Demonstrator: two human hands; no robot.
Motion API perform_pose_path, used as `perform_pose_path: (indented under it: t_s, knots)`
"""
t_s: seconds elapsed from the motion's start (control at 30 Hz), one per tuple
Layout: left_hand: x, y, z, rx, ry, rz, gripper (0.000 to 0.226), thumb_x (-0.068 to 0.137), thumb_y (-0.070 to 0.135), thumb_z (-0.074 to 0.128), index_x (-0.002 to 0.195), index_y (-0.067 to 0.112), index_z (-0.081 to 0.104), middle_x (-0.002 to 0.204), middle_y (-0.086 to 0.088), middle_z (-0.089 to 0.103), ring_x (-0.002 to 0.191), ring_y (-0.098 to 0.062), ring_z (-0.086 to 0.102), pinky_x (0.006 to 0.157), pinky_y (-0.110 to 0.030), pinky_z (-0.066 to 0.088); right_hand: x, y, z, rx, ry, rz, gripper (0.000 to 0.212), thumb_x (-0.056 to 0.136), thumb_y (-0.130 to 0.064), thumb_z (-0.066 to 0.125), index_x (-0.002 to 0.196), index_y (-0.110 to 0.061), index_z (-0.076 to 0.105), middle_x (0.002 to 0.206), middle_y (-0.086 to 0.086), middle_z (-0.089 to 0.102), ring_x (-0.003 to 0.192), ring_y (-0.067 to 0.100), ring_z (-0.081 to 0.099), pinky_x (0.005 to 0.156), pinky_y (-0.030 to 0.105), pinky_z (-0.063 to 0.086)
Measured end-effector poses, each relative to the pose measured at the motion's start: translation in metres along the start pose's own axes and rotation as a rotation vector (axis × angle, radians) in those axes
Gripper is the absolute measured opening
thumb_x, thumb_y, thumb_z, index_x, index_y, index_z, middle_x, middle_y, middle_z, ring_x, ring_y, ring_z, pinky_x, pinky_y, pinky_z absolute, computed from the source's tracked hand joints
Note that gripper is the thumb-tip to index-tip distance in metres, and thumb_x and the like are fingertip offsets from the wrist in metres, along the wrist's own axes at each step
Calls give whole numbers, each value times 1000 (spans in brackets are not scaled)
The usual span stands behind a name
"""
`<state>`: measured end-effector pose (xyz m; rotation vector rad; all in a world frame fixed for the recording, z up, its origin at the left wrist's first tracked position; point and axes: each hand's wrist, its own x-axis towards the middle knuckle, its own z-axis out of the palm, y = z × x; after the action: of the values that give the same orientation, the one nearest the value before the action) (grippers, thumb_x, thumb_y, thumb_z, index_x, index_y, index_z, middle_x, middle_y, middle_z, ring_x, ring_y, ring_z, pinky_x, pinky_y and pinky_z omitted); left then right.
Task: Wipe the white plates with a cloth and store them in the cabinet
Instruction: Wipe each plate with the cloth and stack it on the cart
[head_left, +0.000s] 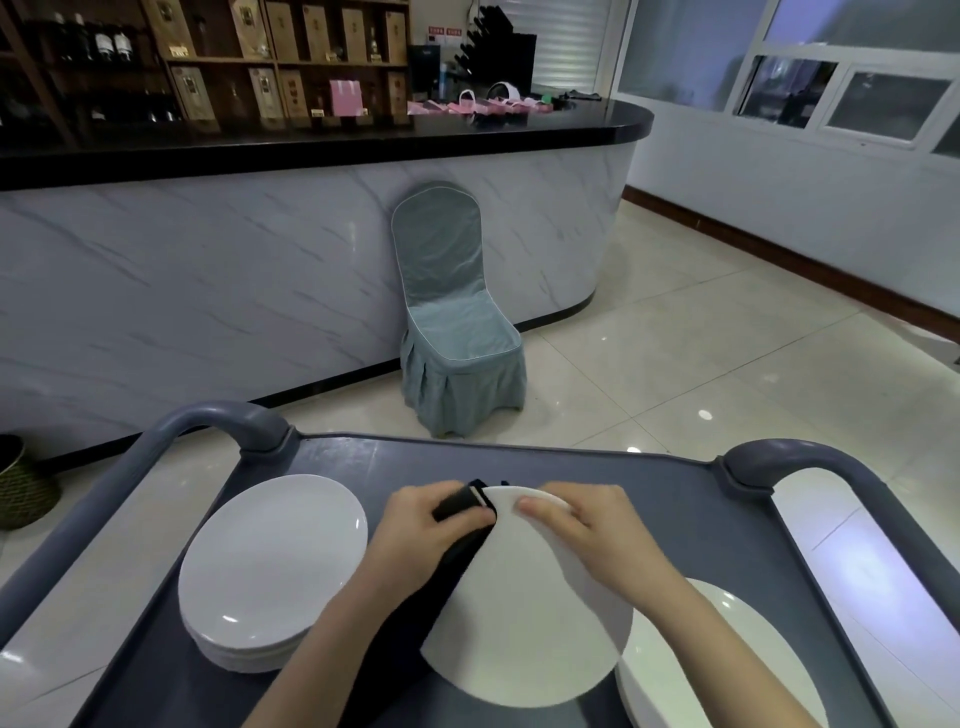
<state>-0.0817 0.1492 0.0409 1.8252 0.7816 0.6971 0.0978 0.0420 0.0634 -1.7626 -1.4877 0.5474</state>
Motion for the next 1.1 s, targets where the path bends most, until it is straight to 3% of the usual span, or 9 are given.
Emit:
perform_pose_path:
  t_s: [0.23, 0.33, 0.5, 0.63, 0.73, 0.83, 0.93, 1.0, 1.1]
  knots:
    - [-8, -14, 20, -534, 536, -483, 18, 91, 32, 67, 82, 18, 74, 75, 6, 75, 65, -8, 67, 64, -26, 51, -20, -3, 35, 801, 680, 536, 43, 95, -37, 62, 69, -3, 59, 62, -5, 59, 55, 8, 55, 51, 20, 49]
    - [-5, -16, 18, -521, 523, -488, 17, 91, 31, 66, 84, 18, 74, 77, 6, 76, 66, -5, 68, 62, -23, 51, -26, -1, 33, 757, 566, 525, 30, 97, -36, 58, 80, -15, 71, 72, -5, 69, 64, 8, 64, 56, 19, 52]
    - [4, -5, -2, -166, 275, -162, 17, 86, 21, 72, 69, 22, 71, 62, 13, 68, 54, 5, 55, 54, -8, 43, -7, 3, -19, 294, 204, 227, 6, 90, -37, 68, 88, -35, 74, 86, -8, 74, 78, 12, 65, 69, 17, 48]
    - [10, 6, 4, 17, -53, -9, 22, 81, 18, 77, 64, 28, 67, 58, 15, 57, 56, 0, 49, 56, -14, 40, 4, -5, -10, -77, -114, 27, 31, 93, -45, 62, 74, -21, 63, 68, -5, 60, 61, 2, 48, 59, 18, 36]
    - [6, 5, 2, -11, -1, -26, 18, 83, 18, 75, 67, 22, 67, 60, 12, 60, 57, 0, 51, 57, -13, 41, -1, -5, -7, -25, -21, 9, 36, 95, -42, 61, 69, -16, 61, 64, 3, 57, 58, 3, 44, 56, 20, 33]
    - [-2, -3, 6, -166, 324, -175, 17, 89, 22, 69, 72, 21, 71, 64, 12, 69, 58, 2, 56, 55, -10, 44, -5, -6, -8, 256, 295, 197, 40, 94, -36, 64, 64, -11, 56, 58, -8, 49, 57, 7, 42, 55, 21, 35]
    - [-9, -4, 30, -572, 634, -436, 19, 94, 30, 62, 83, 18, 70, 71, 12, 72, 64, -1, 62, 56, -15, 47, -8, -11, 20, 666, 659, 436, 44, 94, -36, 63, 67, -3, 53, 60, -4, 51, 55, 10, 47, 51, 20, 42]
    - [-7, -6, 35, -643, 681, -531, 18, 94, 31, 62, 84, 18, 69, 75, 10, 72, 69, -4, 64, 57, -18, 47, -9, -10, 35, 781, 689, 530, 39, 96, -37, 59, 71, -7, 60, 63, -5, 61, 57, 8, 56, 54, 22, 49]
    - [-5, -11, 17, -546, 608, -448, 20, 94, 30, 63, 82, 16, 70, 70, 7, 73, 61, -2, 65, 53, -15, 49, -9, -4, 22, 586, 518, 426, 24, 96, -35, 60, 82, -19, 69, 71, -11, 67, 67, 10, 61, 61, 21, 49]
